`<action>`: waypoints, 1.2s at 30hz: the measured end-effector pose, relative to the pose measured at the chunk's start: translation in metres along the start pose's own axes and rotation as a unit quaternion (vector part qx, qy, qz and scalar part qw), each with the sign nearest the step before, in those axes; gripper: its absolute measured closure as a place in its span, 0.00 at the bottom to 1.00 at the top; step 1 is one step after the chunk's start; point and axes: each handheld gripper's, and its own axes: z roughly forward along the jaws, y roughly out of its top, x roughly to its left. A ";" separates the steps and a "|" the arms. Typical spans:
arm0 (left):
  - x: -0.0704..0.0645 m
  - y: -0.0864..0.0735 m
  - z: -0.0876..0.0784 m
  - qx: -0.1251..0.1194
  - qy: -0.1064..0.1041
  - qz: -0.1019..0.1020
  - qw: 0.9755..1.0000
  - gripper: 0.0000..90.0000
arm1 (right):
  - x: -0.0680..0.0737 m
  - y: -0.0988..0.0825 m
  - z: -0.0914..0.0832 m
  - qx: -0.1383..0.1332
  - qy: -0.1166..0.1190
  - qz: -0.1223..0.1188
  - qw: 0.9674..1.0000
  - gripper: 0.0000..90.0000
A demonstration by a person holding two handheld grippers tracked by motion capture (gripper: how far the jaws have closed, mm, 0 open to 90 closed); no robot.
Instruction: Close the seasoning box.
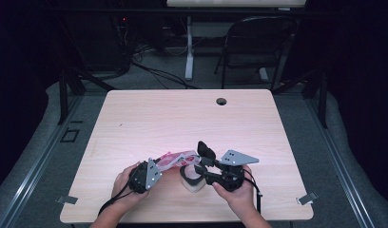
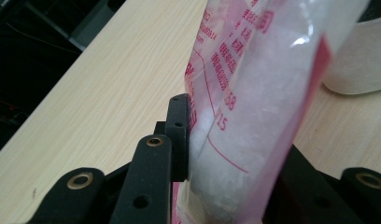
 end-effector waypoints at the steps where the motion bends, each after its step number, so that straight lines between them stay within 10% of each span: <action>1: 0.000 0.000 0.001 0.000 -0.002 -0.003 1.000 0.83 | 0.000 0.000 0.000 -0.001 0.001 0.001 1.000 0.64; 19: 0.018 -0.015 0.009 -0.014 -0.047 -0.109 0.993 0.83 | -0.001 -0.001 0.001 0.003 0.001 0.004 1.000 0.64; 36: 0.025 -0.023 0.015 -0.006 -0.070 -0.160 0.985 0.83 | -0.001 -0.002 0.002 0.006 0.000 0.005 1.000 0.64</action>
